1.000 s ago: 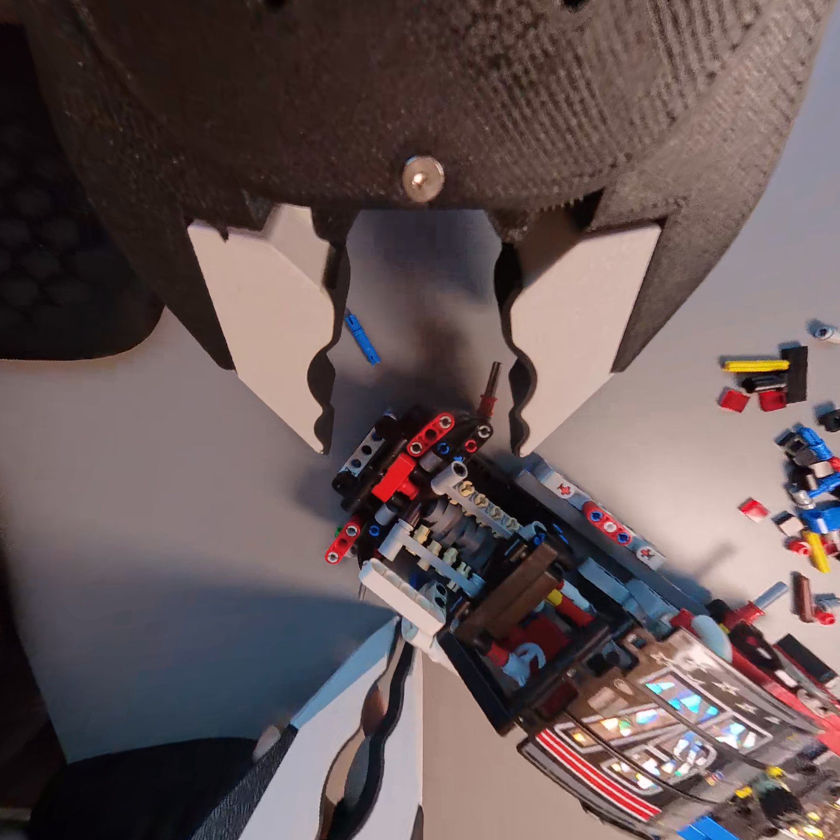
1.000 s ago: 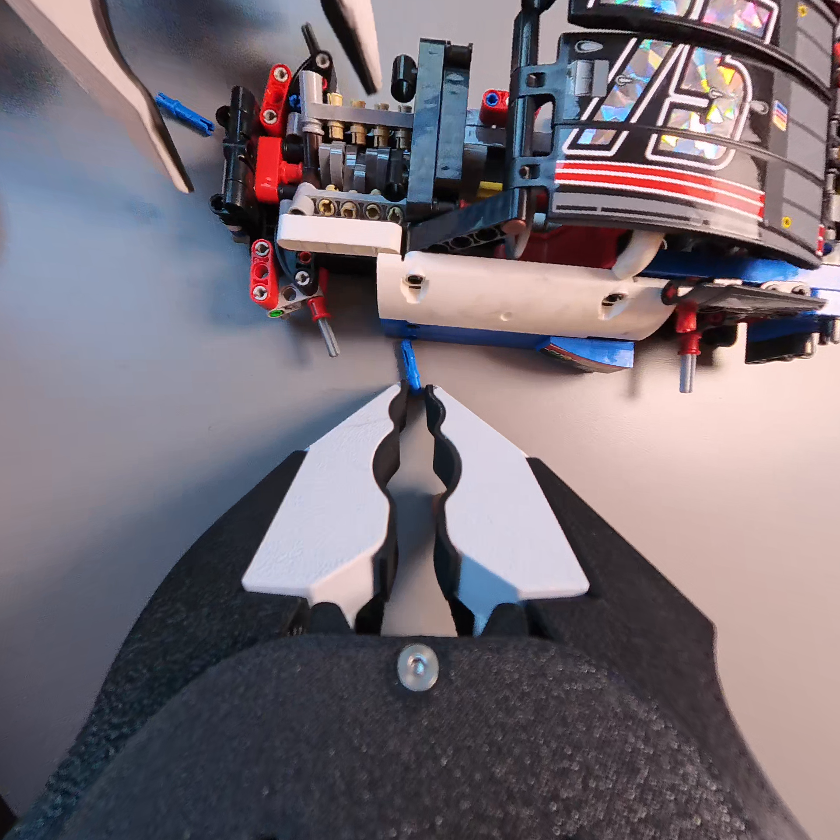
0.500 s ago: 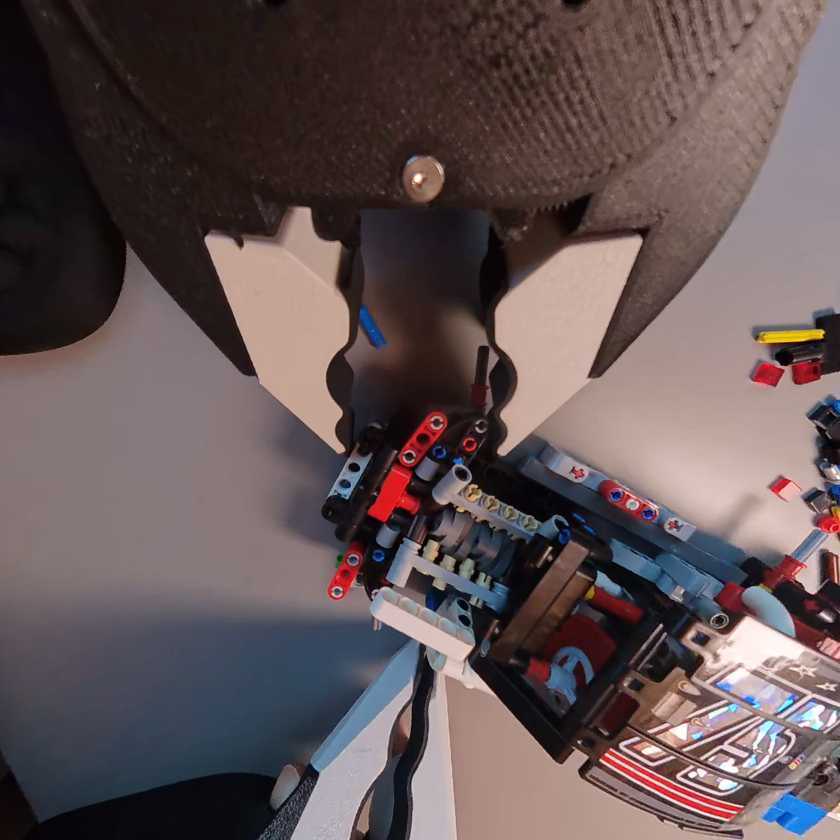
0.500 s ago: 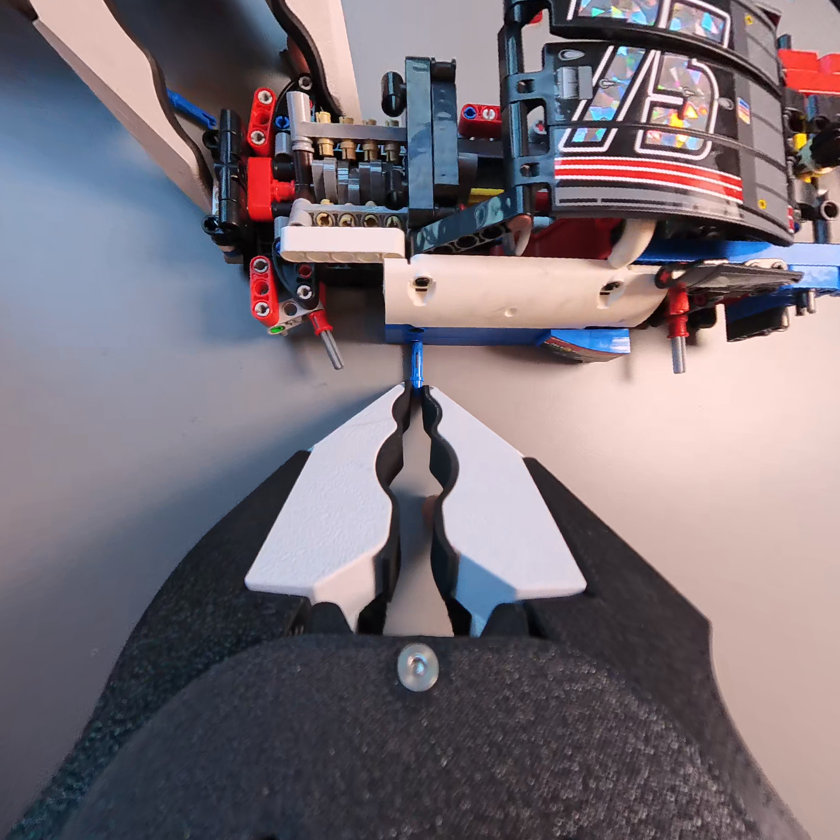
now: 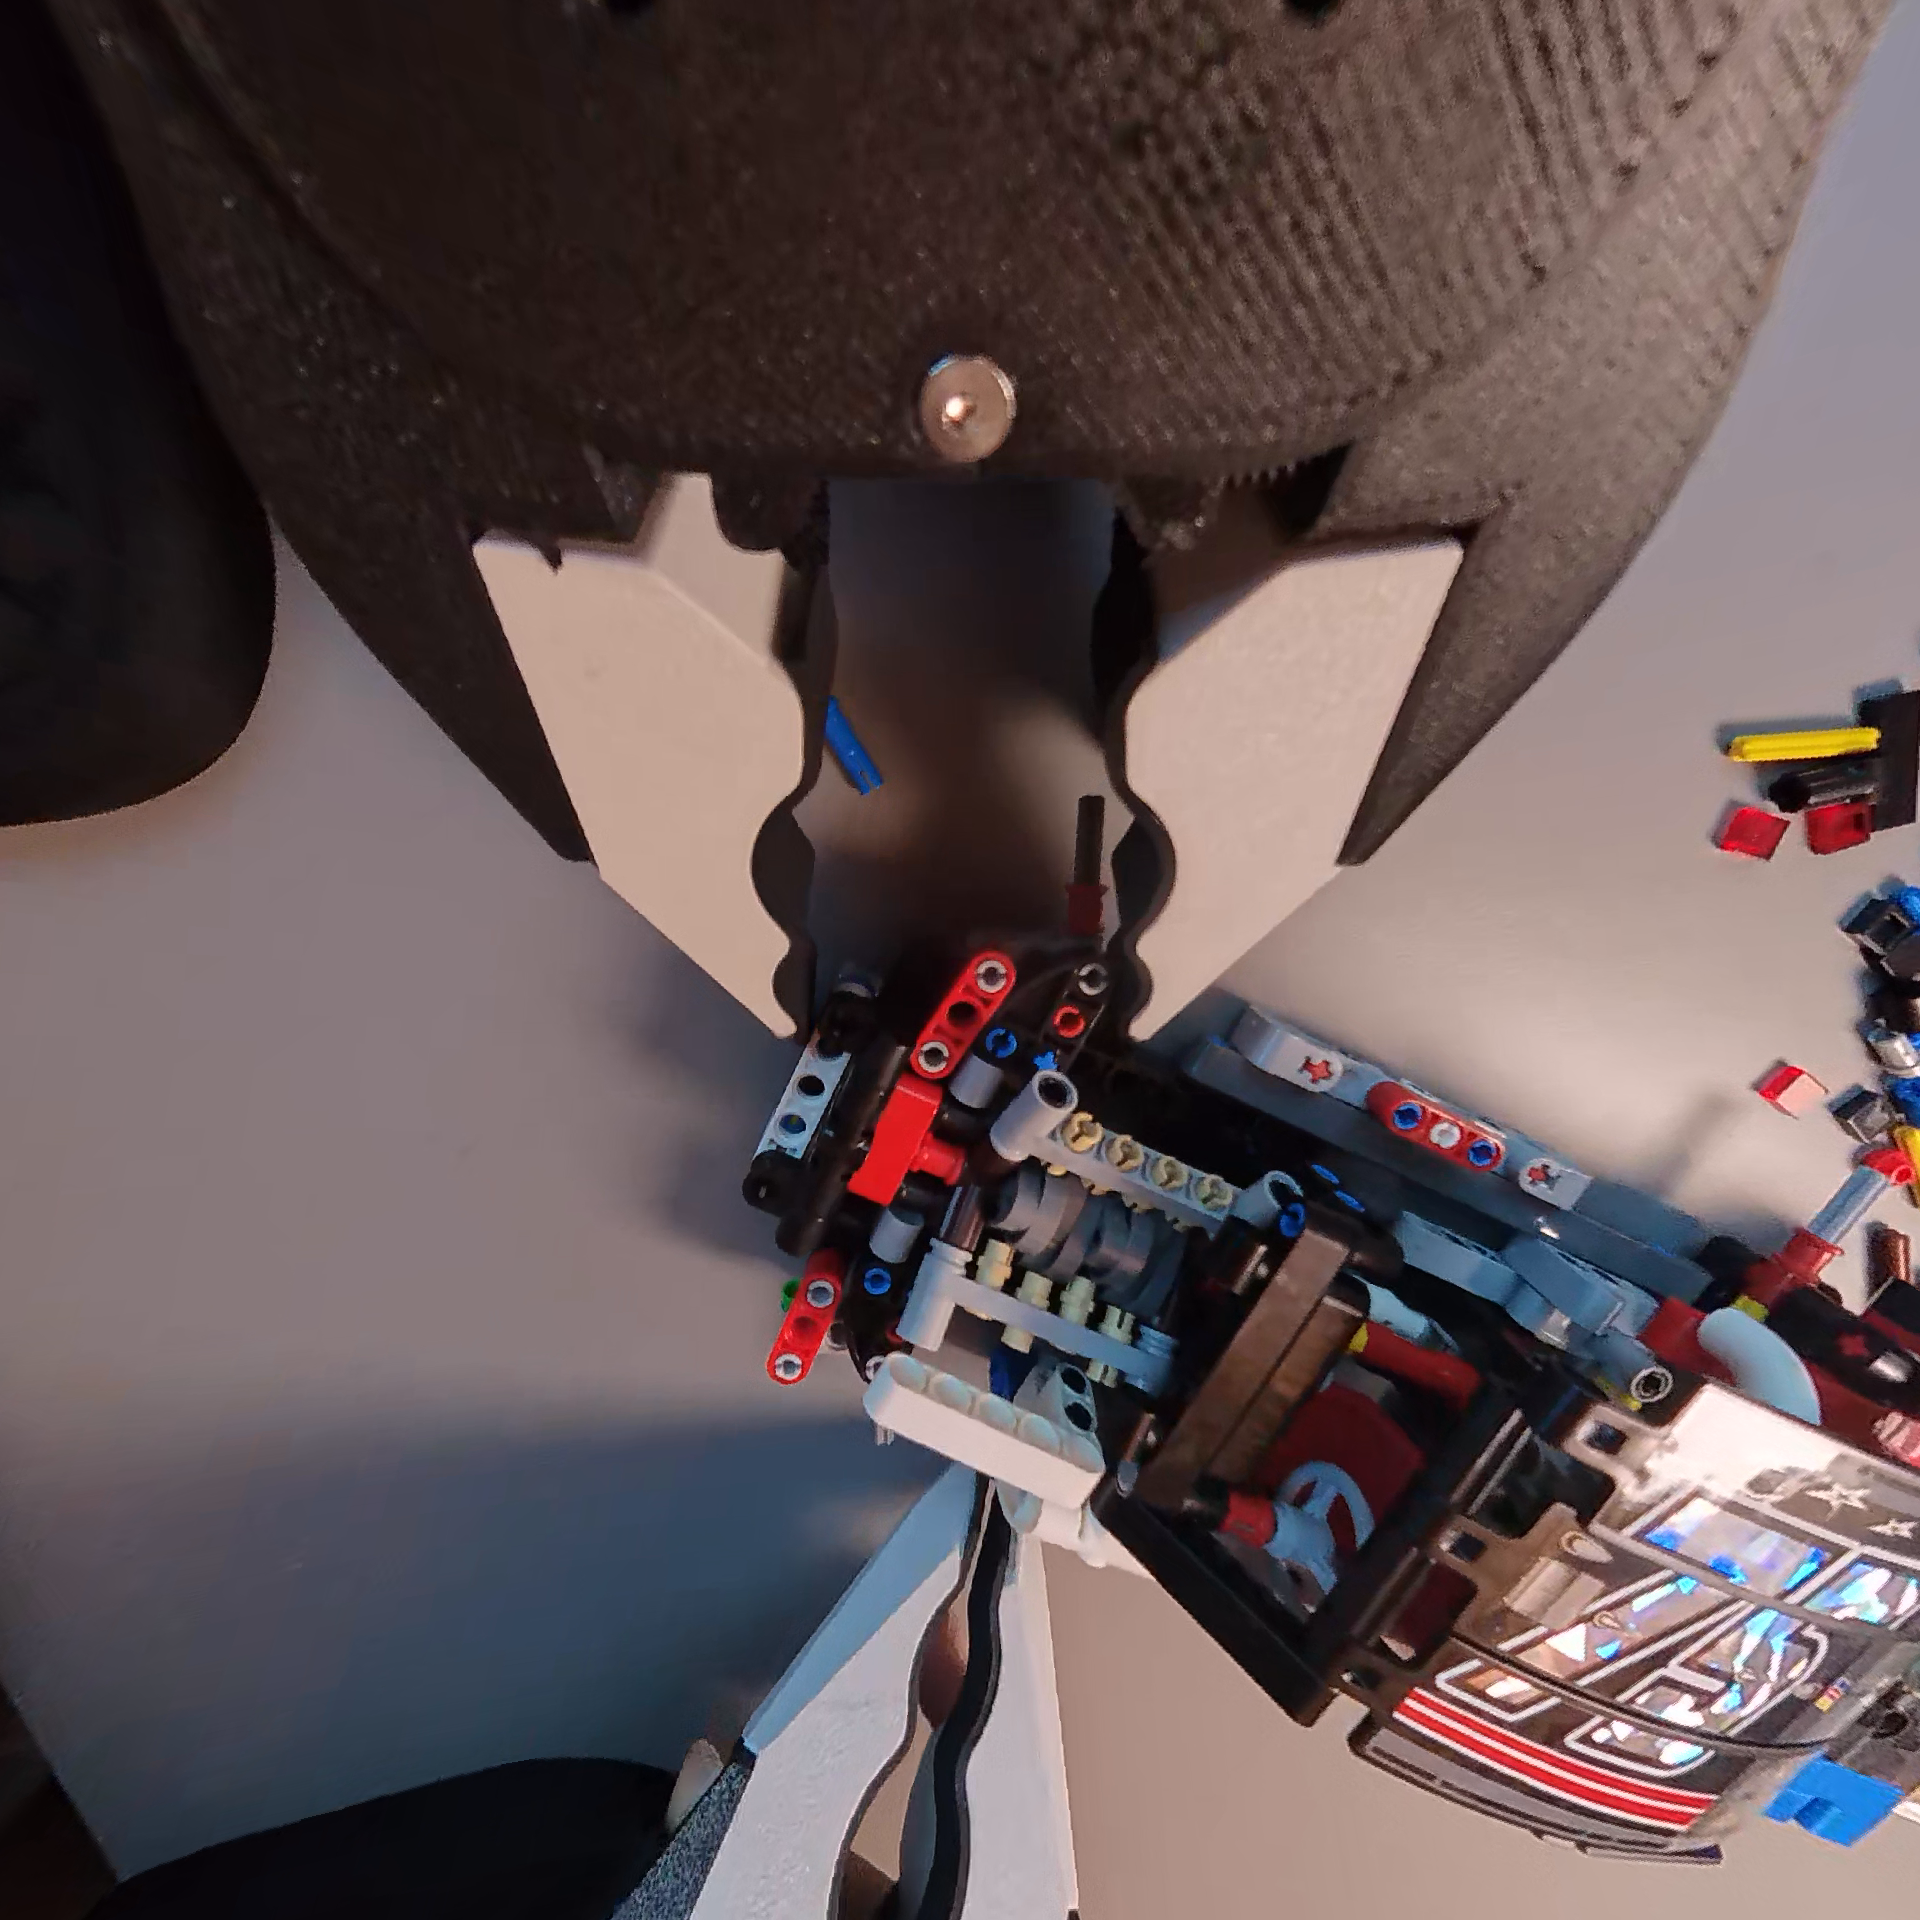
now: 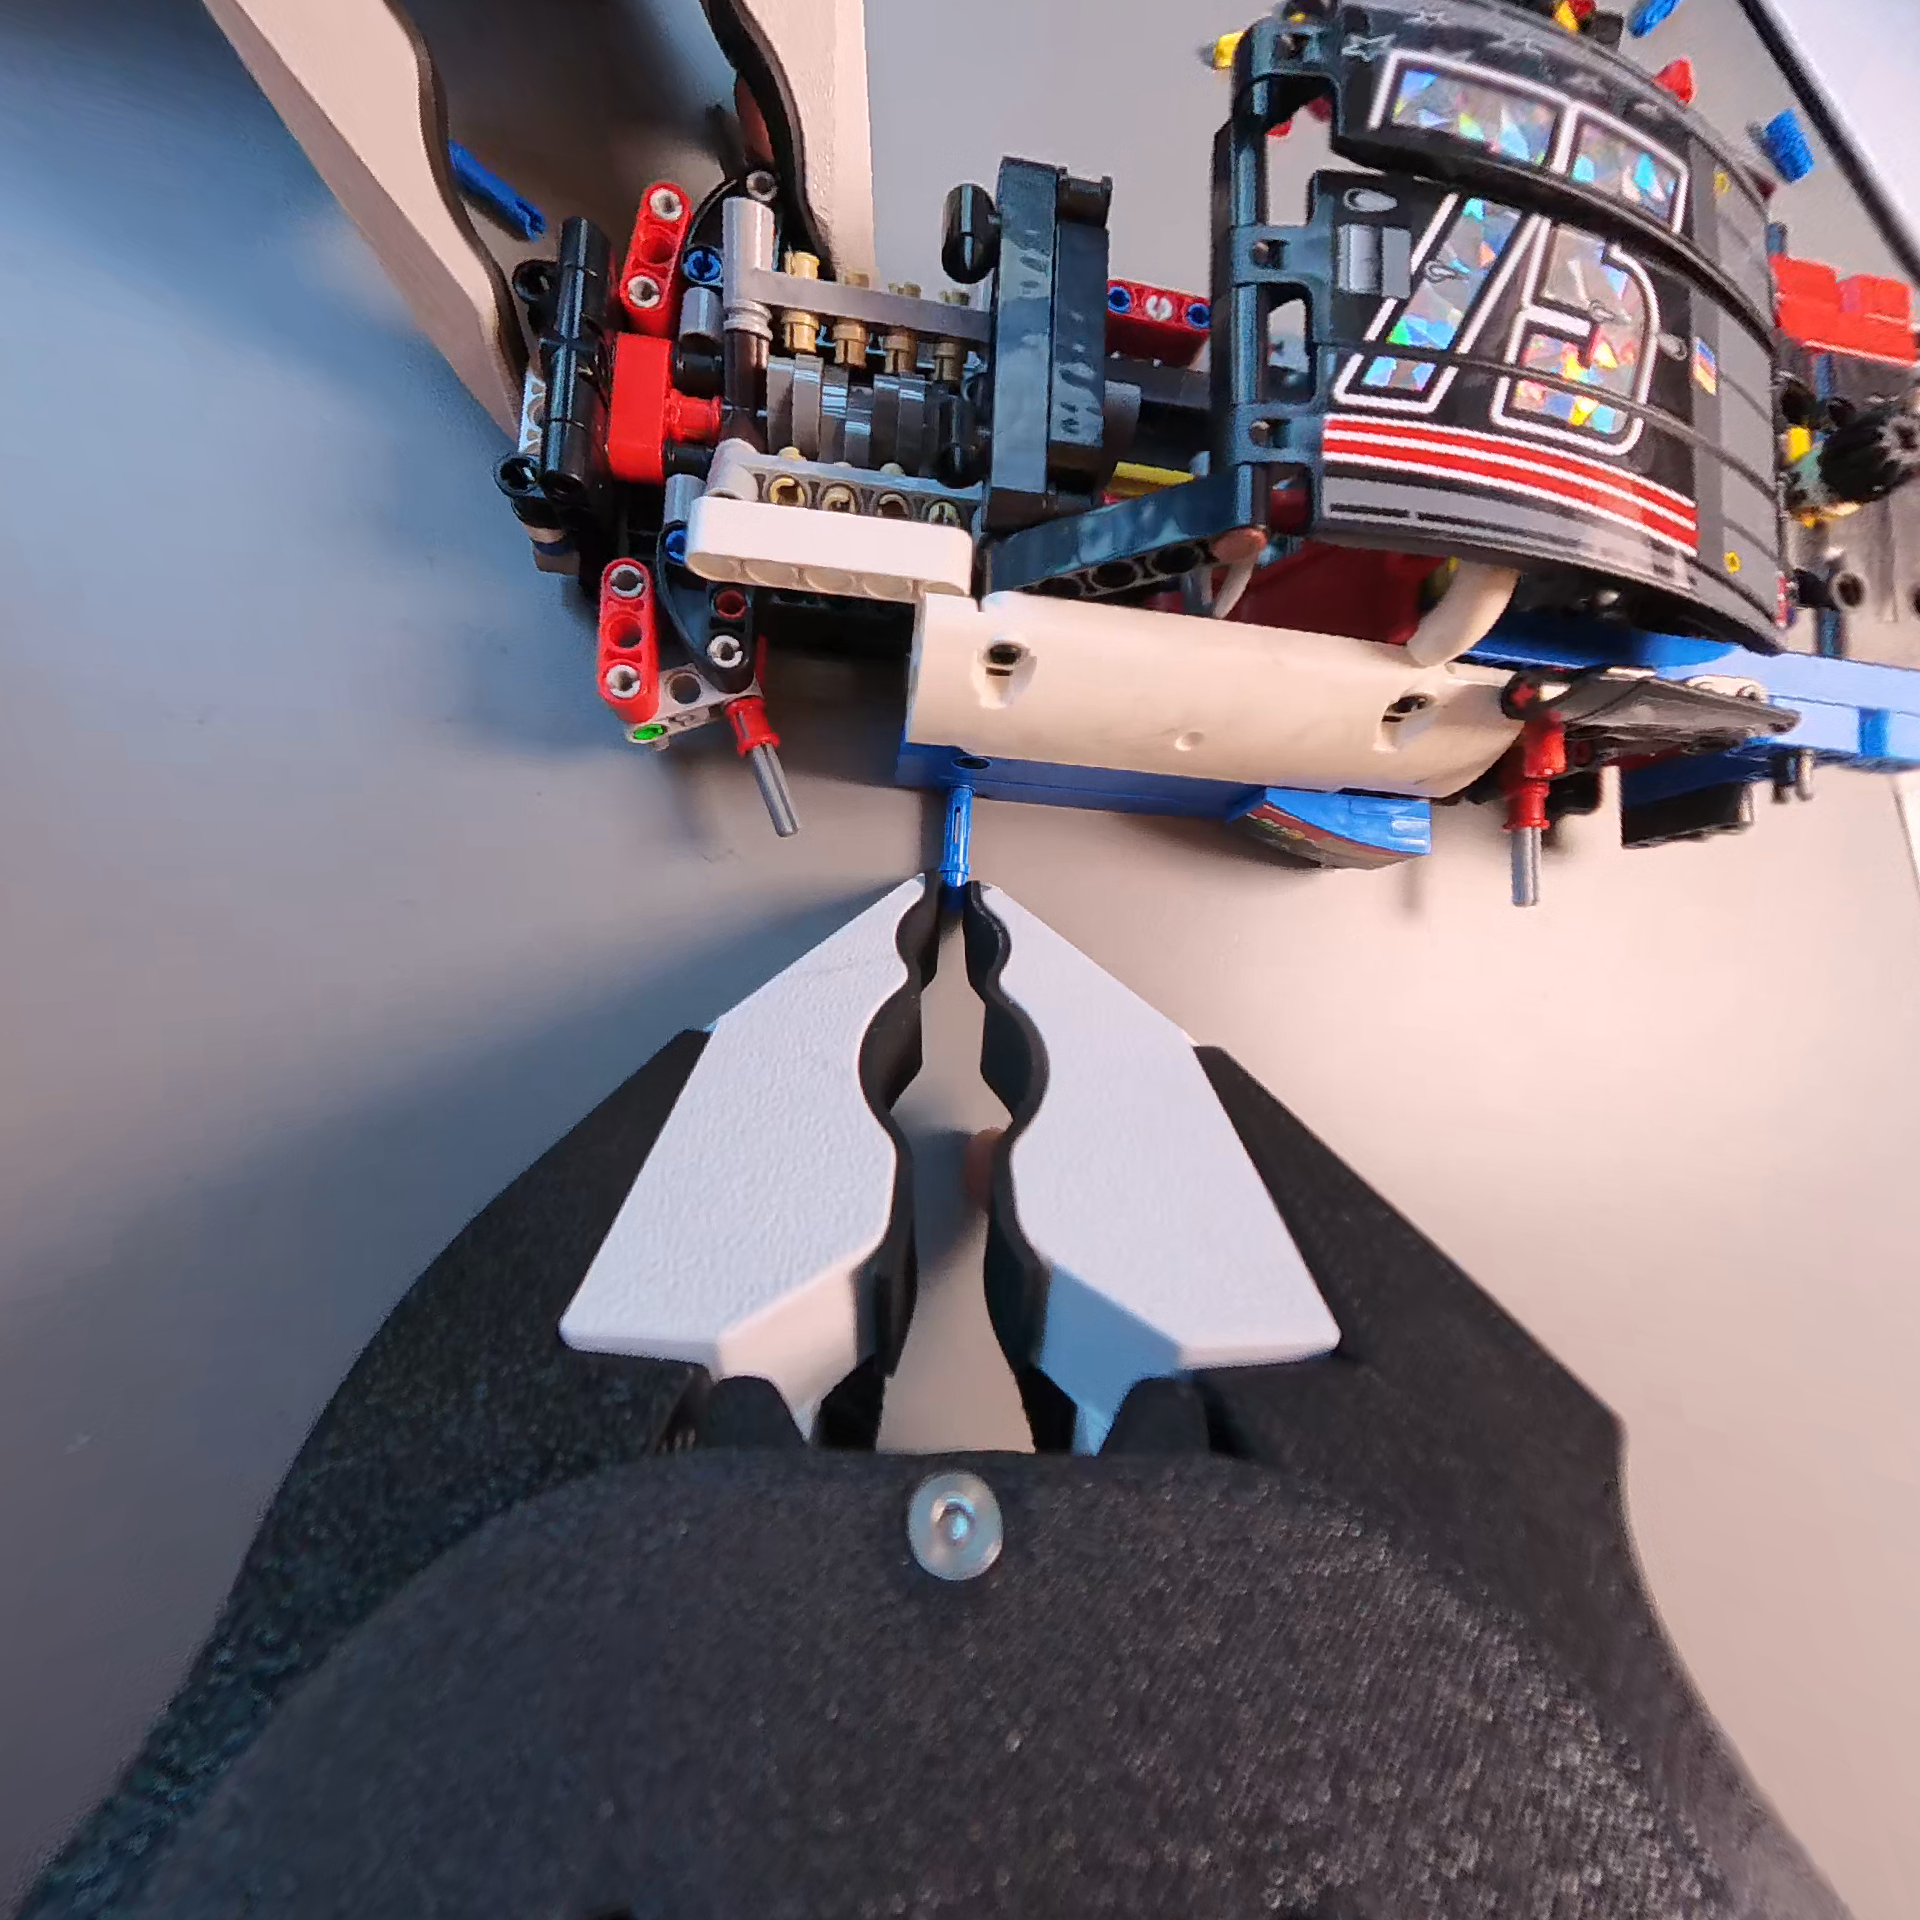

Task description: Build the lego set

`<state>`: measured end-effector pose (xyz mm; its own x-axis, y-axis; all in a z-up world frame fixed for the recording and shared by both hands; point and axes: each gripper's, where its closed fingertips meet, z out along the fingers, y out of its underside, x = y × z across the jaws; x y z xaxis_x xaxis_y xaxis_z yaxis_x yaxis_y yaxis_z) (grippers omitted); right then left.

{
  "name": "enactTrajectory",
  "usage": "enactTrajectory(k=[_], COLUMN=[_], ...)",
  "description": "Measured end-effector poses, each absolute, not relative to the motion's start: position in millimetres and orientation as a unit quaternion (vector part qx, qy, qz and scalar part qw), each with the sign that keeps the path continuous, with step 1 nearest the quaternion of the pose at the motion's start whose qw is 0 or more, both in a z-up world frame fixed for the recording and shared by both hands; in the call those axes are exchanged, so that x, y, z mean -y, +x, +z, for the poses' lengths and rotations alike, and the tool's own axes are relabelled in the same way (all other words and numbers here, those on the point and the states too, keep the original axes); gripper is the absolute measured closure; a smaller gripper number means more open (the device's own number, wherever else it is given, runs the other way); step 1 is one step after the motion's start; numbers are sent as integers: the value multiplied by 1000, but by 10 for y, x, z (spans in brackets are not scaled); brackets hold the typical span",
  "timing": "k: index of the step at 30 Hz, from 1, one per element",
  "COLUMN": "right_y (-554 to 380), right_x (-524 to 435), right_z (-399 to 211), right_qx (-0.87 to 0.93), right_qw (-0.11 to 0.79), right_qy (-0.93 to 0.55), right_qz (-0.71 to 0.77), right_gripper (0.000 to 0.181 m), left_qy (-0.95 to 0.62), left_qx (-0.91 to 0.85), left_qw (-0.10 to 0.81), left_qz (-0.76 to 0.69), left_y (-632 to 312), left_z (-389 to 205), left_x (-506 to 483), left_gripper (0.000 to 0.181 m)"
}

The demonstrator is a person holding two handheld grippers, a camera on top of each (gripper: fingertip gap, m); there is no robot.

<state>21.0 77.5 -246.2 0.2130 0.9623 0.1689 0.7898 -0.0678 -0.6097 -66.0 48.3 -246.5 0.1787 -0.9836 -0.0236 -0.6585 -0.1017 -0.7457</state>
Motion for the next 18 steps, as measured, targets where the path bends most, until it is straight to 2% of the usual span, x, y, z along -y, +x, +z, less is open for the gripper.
enactTrajectory(k=[6,15,18], right_y=[238,254,242], right_x=[-848,-941,-940], right_z=[-2461,-2462,-2461], right_qx=[667,714,703], right_qw=[290,282,291], right_qy=[-677,-633,-640], right_qz=[112,105,111], right_gripper=[179,179,179], left_qy=[-689,-699,-702], left_qx=[-595,-551,-518], left_qw=[314,290,309], left_qz=[-271,-352,-379], left_y=[-625,-607,-659], left_z=[-2442,-2342,-2169], left_x=[-429,-415,-521], left_gripper=[129,117,123])
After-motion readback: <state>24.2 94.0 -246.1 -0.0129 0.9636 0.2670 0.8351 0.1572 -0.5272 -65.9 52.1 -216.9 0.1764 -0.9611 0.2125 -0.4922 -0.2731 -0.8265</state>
